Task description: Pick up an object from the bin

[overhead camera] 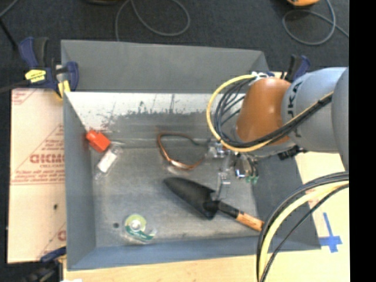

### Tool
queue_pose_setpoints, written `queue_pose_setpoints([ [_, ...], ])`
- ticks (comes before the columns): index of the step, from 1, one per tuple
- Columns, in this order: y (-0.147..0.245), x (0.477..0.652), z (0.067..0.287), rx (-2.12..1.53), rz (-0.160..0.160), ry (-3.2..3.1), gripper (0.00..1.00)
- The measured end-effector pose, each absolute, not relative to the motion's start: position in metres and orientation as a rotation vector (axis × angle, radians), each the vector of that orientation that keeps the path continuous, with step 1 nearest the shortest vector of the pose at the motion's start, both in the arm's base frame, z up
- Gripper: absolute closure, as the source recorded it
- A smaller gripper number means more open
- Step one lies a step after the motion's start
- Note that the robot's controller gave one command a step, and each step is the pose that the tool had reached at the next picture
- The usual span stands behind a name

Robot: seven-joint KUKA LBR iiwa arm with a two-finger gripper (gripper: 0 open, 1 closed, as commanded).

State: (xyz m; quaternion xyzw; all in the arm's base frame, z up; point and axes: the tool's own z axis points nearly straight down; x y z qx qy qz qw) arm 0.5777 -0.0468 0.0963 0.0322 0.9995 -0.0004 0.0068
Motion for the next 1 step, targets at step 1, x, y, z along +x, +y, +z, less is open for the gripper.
queue_pose_setpoints([
  [1, -0.0356, 0.5594, 0.0711, 0.185, -0.006, 3.128, 1.00],
])
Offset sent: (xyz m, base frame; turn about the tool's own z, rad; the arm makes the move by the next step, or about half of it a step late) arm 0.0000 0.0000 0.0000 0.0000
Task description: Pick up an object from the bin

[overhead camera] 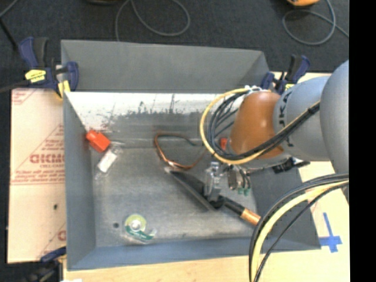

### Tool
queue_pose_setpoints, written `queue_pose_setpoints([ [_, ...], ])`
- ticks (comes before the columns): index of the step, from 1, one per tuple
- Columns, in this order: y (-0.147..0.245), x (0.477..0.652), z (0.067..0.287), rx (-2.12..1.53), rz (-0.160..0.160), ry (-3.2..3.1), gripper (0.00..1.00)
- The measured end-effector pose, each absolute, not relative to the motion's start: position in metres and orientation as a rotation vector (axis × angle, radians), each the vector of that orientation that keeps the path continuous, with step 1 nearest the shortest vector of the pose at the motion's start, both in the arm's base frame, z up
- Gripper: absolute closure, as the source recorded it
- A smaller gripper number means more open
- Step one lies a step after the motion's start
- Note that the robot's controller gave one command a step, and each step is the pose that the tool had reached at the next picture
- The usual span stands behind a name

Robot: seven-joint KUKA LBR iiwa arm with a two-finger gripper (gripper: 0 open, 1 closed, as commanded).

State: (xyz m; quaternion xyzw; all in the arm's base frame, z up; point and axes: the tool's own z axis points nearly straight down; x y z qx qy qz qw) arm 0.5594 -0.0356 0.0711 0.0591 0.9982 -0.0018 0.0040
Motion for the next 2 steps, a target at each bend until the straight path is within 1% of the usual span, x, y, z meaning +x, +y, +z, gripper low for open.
queue_pose_setpoints([
  [1, -0.0358, 0.5593, 0.0710, 0.183, -0.007, 3.129, 0.00],
  [2, -0.0359, 0.5594, 0.0711, 0.179, -0.007, 3.129, 1.00],
])
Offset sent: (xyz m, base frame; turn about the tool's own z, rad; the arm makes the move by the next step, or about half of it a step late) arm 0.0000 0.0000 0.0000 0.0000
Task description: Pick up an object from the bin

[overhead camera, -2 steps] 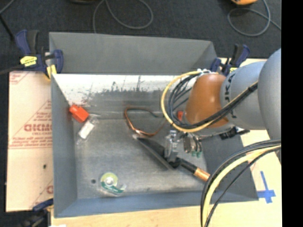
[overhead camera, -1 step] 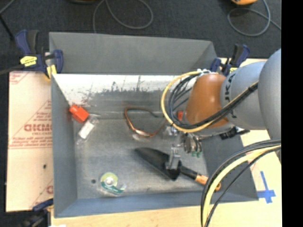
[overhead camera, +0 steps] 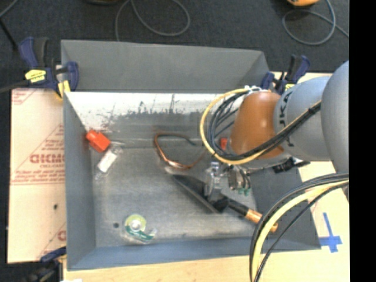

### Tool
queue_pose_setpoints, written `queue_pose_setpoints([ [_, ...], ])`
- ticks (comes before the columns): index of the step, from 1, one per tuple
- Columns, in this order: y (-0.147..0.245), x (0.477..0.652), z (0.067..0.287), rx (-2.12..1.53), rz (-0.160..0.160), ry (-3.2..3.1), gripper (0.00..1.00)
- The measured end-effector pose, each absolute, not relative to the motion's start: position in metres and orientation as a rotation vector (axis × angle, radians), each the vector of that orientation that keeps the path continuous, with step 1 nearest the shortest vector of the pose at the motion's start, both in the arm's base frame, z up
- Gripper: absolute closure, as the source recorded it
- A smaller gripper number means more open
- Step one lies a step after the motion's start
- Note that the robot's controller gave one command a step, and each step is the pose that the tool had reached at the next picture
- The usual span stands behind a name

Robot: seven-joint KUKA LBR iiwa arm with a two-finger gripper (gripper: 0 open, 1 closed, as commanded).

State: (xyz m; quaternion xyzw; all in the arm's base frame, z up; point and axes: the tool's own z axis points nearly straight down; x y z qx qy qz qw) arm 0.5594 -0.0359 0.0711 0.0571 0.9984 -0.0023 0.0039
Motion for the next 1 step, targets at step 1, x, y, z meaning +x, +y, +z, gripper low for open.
queue_pose_setpoints([
  [1, -0.0361, 0.5590, 0.0707, 0.176, -0.008, 3.130, 0.00],
])
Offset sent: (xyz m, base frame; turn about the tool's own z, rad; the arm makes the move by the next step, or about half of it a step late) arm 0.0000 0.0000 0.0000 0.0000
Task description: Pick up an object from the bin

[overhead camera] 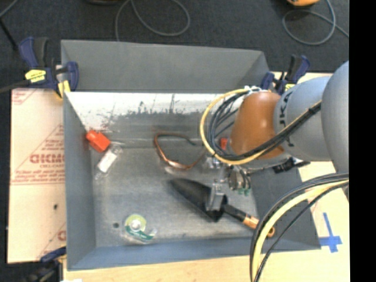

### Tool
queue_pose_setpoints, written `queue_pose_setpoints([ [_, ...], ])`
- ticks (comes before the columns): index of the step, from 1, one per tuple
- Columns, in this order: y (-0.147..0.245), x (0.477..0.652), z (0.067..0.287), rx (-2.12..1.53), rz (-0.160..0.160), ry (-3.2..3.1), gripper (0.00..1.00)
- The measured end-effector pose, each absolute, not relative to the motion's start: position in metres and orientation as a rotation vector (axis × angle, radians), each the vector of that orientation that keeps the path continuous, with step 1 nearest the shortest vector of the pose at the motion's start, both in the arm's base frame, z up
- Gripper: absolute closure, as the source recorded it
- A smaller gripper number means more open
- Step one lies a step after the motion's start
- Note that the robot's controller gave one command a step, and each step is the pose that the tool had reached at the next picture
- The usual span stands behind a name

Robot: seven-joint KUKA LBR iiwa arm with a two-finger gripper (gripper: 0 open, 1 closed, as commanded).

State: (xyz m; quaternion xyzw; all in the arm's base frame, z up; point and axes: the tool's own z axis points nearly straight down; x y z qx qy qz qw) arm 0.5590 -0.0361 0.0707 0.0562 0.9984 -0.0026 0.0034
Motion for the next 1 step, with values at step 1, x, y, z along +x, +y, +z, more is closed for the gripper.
queue_pose_setpoints([
  [1, -0.0356, 0.5591, 0.0709, 0.173, -0.007, 3.130, 1.00],
])
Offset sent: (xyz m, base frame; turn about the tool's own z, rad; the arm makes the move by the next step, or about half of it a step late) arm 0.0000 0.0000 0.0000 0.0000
